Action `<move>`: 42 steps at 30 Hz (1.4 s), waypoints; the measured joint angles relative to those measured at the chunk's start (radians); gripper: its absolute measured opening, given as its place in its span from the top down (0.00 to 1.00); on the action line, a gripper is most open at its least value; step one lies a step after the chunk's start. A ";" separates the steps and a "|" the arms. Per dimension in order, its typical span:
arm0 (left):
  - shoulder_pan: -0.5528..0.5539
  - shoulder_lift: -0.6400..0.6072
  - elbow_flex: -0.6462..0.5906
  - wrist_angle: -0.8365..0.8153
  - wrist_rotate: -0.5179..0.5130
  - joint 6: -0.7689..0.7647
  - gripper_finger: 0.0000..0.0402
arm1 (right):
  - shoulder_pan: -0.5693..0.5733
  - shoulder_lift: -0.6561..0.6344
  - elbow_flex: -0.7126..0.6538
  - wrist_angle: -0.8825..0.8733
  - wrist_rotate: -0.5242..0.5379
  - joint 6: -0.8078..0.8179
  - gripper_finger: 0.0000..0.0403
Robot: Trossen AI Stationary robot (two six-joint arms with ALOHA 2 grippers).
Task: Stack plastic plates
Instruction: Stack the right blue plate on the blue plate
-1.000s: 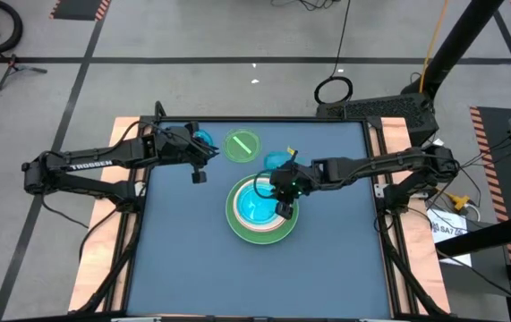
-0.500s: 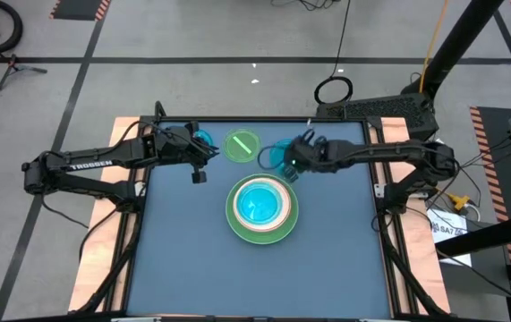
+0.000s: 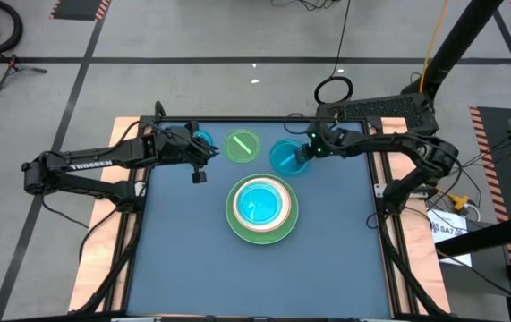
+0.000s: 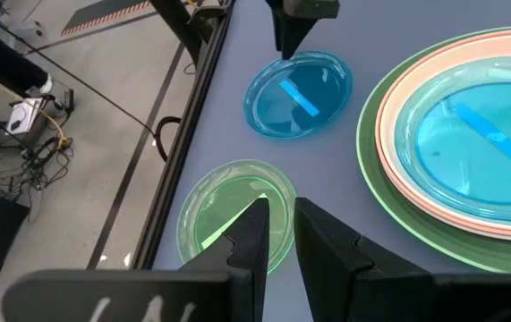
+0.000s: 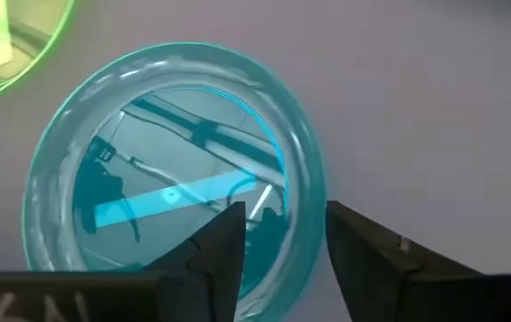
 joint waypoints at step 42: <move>0.000 0.000 0.000 0.001 0.000 0.004 0.84 | 0.007 0.001 -0.209 0.324 -0.005 0.112 0.97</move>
